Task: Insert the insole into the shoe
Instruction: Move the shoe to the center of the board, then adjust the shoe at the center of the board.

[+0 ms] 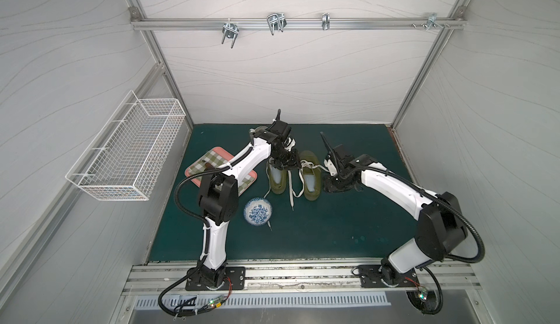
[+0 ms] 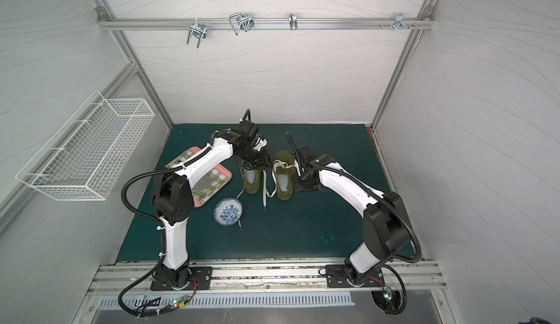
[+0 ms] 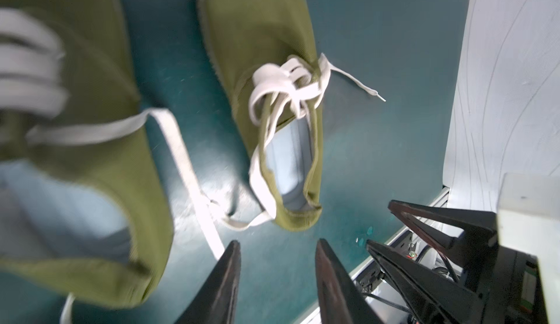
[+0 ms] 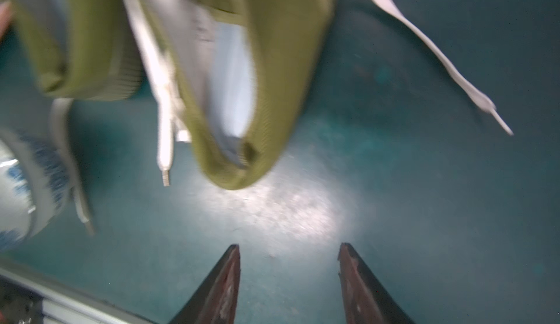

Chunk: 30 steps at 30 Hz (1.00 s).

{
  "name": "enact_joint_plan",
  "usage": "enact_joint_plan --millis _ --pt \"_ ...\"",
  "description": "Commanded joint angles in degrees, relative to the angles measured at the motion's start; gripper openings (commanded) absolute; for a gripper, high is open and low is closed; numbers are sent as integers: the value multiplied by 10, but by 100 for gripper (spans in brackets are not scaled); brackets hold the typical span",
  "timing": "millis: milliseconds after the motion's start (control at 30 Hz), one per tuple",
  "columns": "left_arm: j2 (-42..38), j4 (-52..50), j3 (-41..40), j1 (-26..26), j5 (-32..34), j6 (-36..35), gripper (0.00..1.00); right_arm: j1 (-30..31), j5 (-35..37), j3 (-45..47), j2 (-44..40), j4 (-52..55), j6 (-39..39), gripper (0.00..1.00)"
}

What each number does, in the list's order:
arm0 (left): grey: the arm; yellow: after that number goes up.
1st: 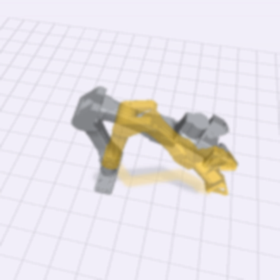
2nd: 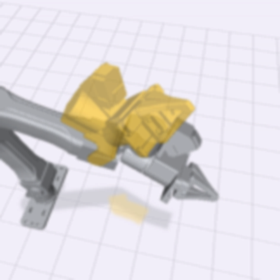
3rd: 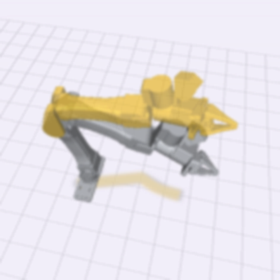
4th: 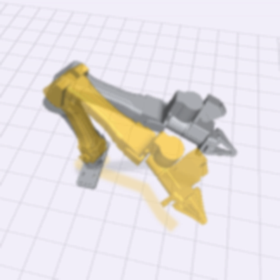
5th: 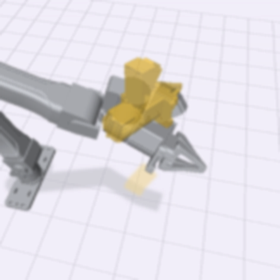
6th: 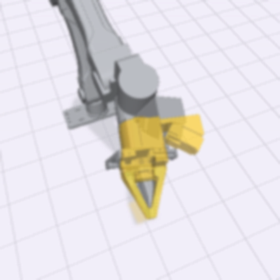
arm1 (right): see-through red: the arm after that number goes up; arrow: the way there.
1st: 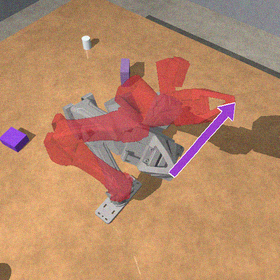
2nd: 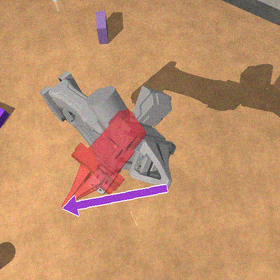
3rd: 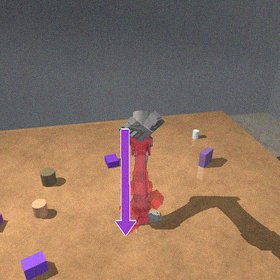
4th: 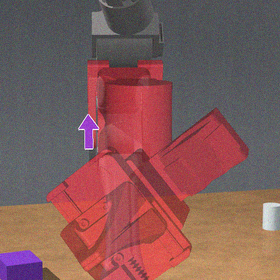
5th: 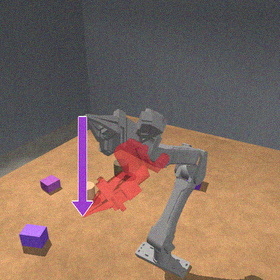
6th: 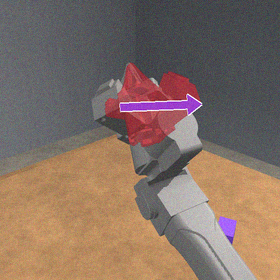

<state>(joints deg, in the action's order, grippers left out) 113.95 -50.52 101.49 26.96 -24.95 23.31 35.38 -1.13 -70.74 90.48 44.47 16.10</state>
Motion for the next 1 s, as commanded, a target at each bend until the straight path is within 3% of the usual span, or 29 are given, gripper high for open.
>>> enact_joint_plan --millis 0,433,767,967 --pt "-37 12 -41 -27 10 9 42 21 -42 -36 39 -27 -56 55" --pt "-144 40 -203 -107 -11 -2 43 47 -78 -151 215 -7 -101 57" --pt "-150 54 -232 -111 -18 -3 43 45 -149 -141 212 -18 -108 56" --pt "-151 58 -235 -111 -21 0 43 45 -149 -133 189 -14 -103 54"
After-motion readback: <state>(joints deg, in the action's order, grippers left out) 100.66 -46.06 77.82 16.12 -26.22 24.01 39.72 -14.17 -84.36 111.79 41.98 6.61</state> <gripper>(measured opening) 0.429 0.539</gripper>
